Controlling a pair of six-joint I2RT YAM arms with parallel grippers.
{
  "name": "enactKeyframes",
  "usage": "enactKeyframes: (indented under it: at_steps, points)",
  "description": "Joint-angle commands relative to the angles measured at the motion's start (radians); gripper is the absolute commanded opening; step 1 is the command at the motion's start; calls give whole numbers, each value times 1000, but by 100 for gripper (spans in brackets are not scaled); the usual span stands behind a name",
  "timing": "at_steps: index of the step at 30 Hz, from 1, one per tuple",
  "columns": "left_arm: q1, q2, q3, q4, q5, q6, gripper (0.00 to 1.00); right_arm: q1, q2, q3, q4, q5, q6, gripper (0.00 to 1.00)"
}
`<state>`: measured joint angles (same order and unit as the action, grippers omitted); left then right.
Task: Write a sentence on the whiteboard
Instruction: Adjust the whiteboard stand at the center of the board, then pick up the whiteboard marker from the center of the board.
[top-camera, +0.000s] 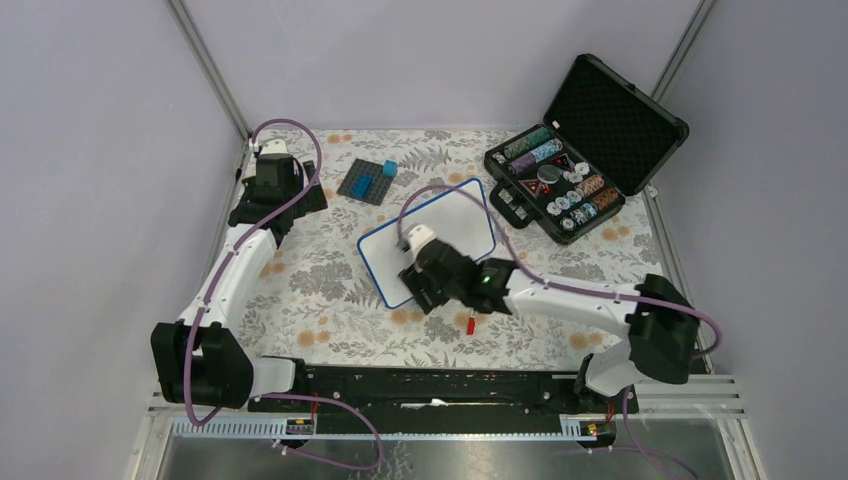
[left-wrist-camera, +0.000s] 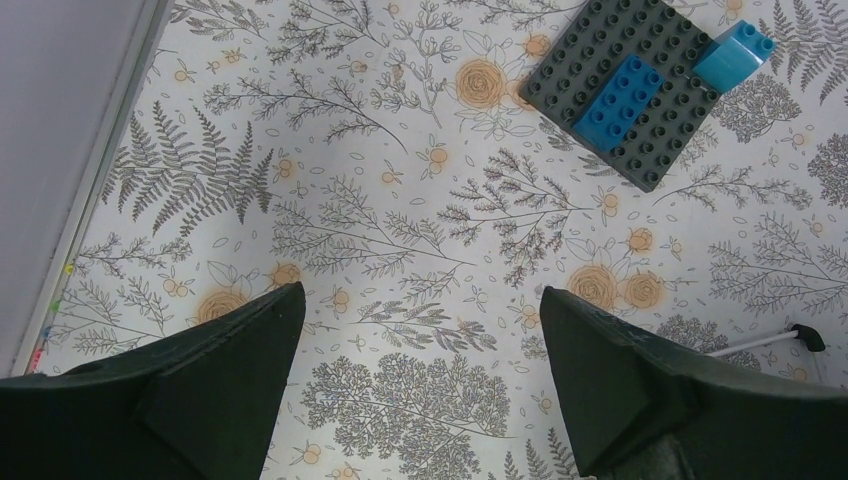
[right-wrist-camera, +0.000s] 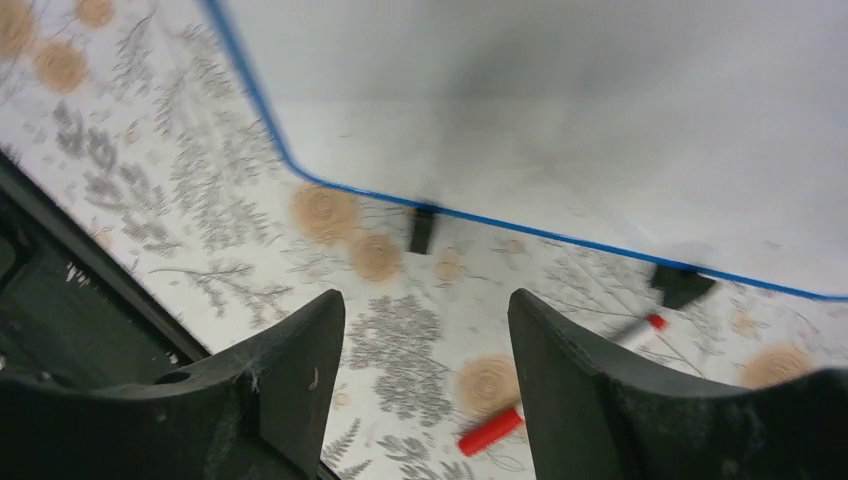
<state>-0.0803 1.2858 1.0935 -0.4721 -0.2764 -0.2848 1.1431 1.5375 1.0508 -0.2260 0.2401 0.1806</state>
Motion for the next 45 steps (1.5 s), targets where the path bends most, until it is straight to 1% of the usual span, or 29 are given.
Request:
enactKeyframes:
  at_steps: [1, 5, 8, 13, 16, 20, 23, 28, 34, 36, 39, 41, 42, 44, 45]
  points:
    - [5, -22, 40, 18, 16, 0, 99, -175, -105, -35, -116, -103, 48, 66]
    - [5, -27, 37, 23, 13, -9, 99, -216, -170, -98, -158, -72, 76, 63]
    - [5, -25, 36, 29, 9, -21, 99, -264, -182, -153, -131, -85, 122, 61]
    - [5, -33, 33, 29, -1, -30, 99, -313, -128, -202, -69, -82, 189, 54]
    - [5, -44, 22, 37, -13, -30, 99, -315, -93, -210, -53, -60, 218, 53]
    - [5, -56, 11, 47, -15, -32, 99, -336, -53, -223, -47, -78, 256, 52]
    - [5, -59, 12, 47, -15, -35, 99, -343, -26, -224, -47, -69, 276, 45]
    - [5, -54, 19, 49, -11, -40, 99, -366, 35, -228, -51, -90, 301, 43]
    - [5, -44, 9, 56, -10, -40, 99, -381, 96, -206, -69, -106, 318, 38]
    - [5, -41, 9, 56, -9, -36, 99, -395, 108, -202, -86, -129, 323, 32]
    - [5, -32, 15, 54, 2, -29, 99, -442, 112, -171, -144, -162, 329, 20]
    - [5, -22, 25, 50, 18, -23, 99, -476, 102, -136, -186, -194, 321, 15]
    - [5, -17, 32, 42, 28, -19, 99, -488, 89, -128, -207, -206, 309, 12]
    - [5, -6, 50, 27, 56, -6, 99, -503, 43, -122, -223, -218, 289, 2]
    - [5, -3, 59, 19, 66, 2, 99, -509, 12, -116, -233, -219, 277, 0]
